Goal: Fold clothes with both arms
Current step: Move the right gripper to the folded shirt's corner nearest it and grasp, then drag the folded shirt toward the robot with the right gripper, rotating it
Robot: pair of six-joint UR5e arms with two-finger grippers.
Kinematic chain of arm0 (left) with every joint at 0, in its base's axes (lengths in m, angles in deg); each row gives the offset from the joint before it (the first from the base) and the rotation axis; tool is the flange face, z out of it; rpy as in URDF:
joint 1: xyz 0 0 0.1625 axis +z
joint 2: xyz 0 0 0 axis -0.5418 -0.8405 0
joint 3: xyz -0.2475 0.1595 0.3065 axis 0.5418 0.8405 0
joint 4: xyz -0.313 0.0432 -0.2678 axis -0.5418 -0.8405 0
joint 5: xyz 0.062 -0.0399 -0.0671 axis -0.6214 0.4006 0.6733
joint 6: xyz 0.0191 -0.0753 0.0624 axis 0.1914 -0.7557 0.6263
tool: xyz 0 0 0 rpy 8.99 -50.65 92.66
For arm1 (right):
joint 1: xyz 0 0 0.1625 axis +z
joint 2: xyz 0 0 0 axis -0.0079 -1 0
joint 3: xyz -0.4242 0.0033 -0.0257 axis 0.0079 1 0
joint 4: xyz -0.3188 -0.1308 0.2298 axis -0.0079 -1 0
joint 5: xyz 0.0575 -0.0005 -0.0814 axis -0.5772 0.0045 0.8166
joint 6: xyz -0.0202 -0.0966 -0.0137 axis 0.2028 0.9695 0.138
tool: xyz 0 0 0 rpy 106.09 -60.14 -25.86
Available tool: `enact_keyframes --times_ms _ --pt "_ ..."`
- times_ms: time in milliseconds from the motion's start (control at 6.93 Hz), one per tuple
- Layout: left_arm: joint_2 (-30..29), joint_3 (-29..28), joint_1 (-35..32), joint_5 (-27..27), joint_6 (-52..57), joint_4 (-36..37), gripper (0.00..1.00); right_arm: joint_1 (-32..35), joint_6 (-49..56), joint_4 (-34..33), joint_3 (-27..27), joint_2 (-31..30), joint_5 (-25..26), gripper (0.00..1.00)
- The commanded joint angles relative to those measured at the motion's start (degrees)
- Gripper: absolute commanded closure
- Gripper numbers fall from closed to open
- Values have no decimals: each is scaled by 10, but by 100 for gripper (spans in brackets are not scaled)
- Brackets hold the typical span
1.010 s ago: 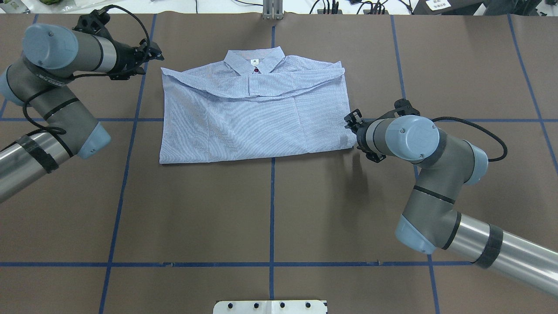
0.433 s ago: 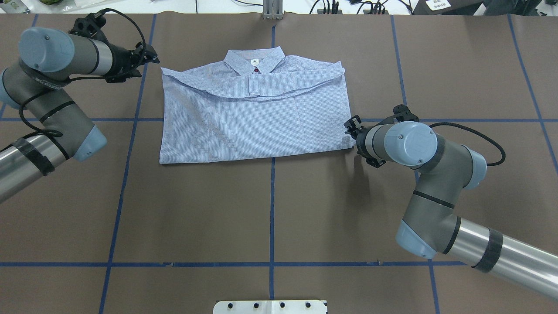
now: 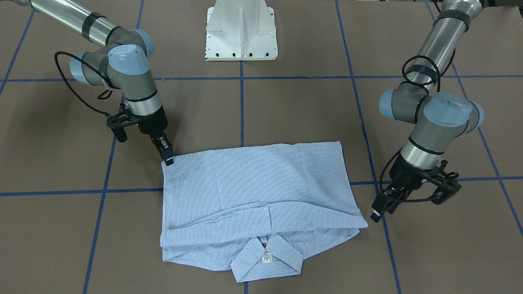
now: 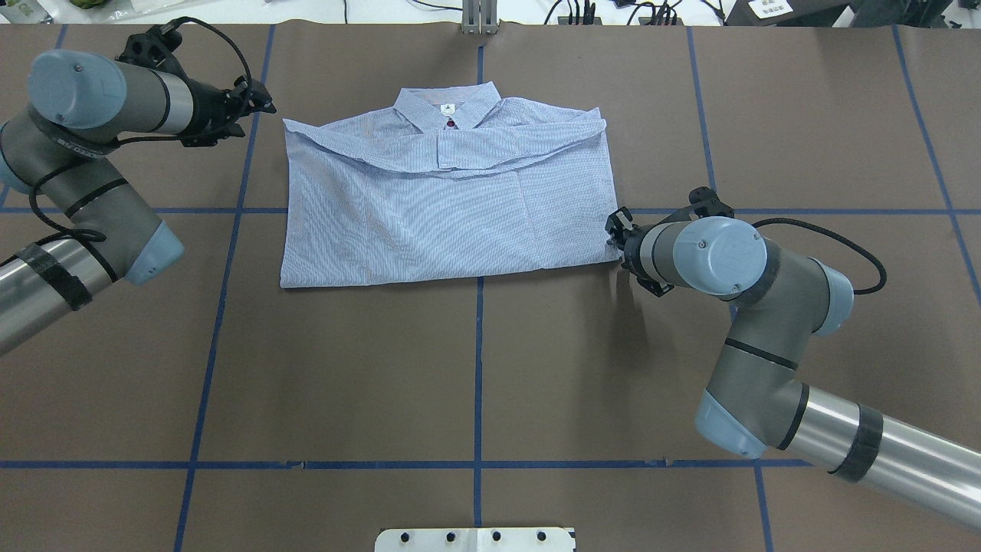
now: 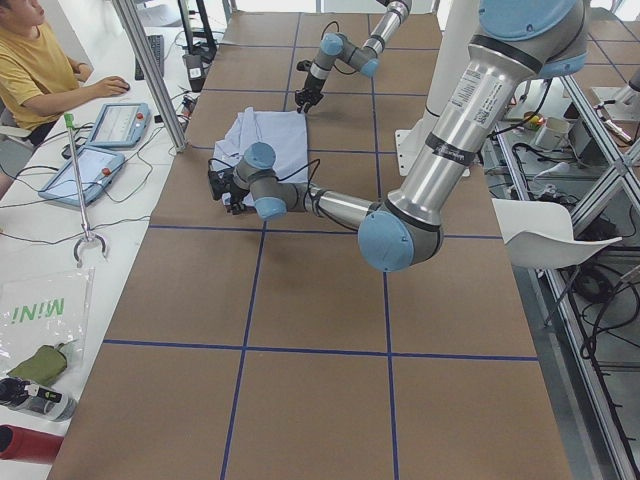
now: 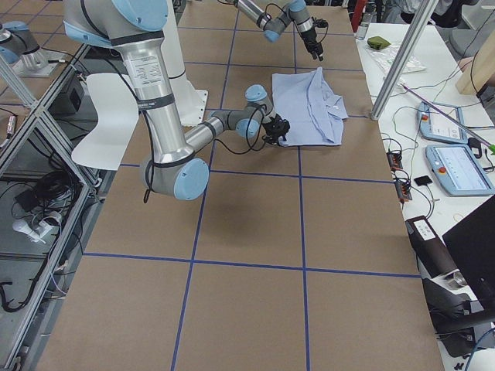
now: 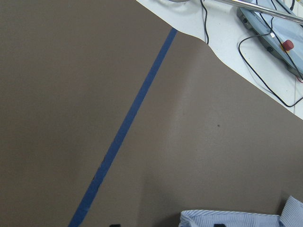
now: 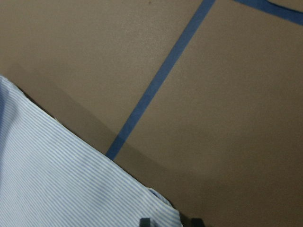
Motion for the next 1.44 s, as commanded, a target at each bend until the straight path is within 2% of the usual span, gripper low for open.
enact_keyframes --times_ms 0,289,433,721,866,1154,1298 --pt "1 0 0 0 0 0 28 0 0 -4 -11 -1 -1 100" --pt "1 0 0 0 0 0 28 0 0 -5 -37 -18 -14 100" --pt "0 0 0 1 0 0 28 -7 0 -6 -97 -69 -30 100" --pt "11 39 -1 7 0 3 29 -87 1 -8 -228 -181 -62 100" --pt "15 78 0 32 -7 7 29 -109 0 -10 -283 -219 -141 100" --pt "68 167 0 103 -41 9 28 -145 0 -11 -317 -239 -315 100" --pt "74 189 1 120 -83 8 28 -156 -1 -10 -344 -261 -379 93"
